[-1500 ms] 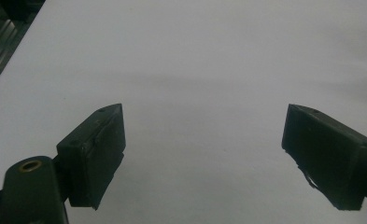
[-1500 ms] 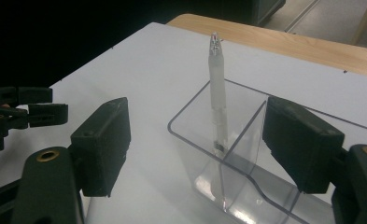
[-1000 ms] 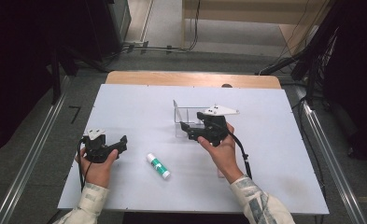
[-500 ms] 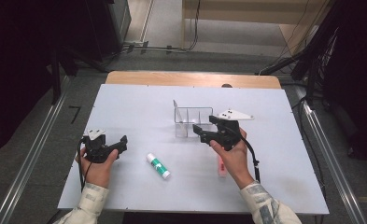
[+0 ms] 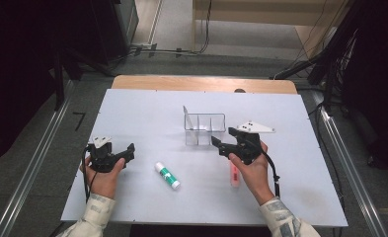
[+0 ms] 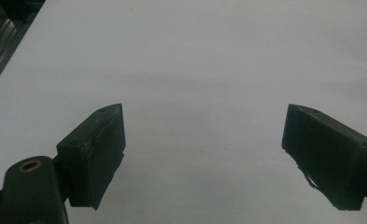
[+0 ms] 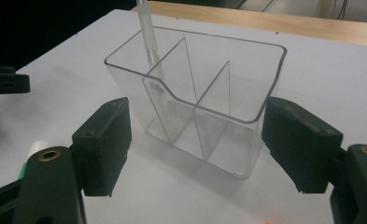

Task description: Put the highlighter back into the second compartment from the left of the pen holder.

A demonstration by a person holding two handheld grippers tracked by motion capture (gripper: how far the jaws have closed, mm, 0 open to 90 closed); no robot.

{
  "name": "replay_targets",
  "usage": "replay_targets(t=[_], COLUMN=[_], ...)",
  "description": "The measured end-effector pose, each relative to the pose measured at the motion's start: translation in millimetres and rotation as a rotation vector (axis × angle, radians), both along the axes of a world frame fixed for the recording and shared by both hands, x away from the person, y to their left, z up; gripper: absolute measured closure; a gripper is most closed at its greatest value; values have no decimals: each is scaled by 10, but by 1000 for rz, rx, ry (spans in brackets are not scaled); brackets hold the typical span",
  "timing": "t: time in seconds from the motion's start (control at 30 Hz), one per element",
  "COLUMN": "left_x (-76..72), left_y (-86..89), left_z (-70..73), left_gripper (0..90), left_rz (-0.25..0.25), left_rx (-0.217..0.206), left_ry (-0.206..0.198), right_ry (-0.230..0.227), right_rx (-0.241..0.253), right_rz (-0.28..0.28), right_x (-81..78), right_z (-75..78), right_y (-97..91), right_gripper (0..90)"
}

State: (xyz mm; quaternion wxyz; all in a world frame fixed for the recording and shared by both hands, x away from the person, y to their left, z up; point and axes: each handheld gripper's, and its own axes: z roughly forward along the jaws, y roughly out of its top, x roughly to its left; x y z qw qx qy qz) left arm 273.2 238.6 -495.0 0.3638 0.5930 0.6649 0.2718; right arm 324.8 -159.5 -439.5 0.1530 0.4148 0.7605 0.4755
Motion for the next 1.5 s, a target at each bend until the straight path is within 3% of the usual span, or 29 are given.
replay_targets(t=[0.4, 0.63, 1.07, 1.5], left_x=[-2, -5, -6, -9], left_y=[2, -1, -9, -4], left_z=[1, 3, 0, 3], left_gripper=[140, 139, 139, 140], left_rz=[0, -1, -1, -5], left_rx=[-2, -3, -2, -4], left_ry=[-1, -2, 2, 0], right_ry=[20, 31, 109, 123], right_rx=[-26, -70, -106, -130], right_rz=[-39, -73, -137, -145], right_x=[-24, -69, -111, -111], right_z=[-104, -211, -424, -498], right_y=[-105, -168, -282, -301], right_gripper=[226, 226, 231, 231])
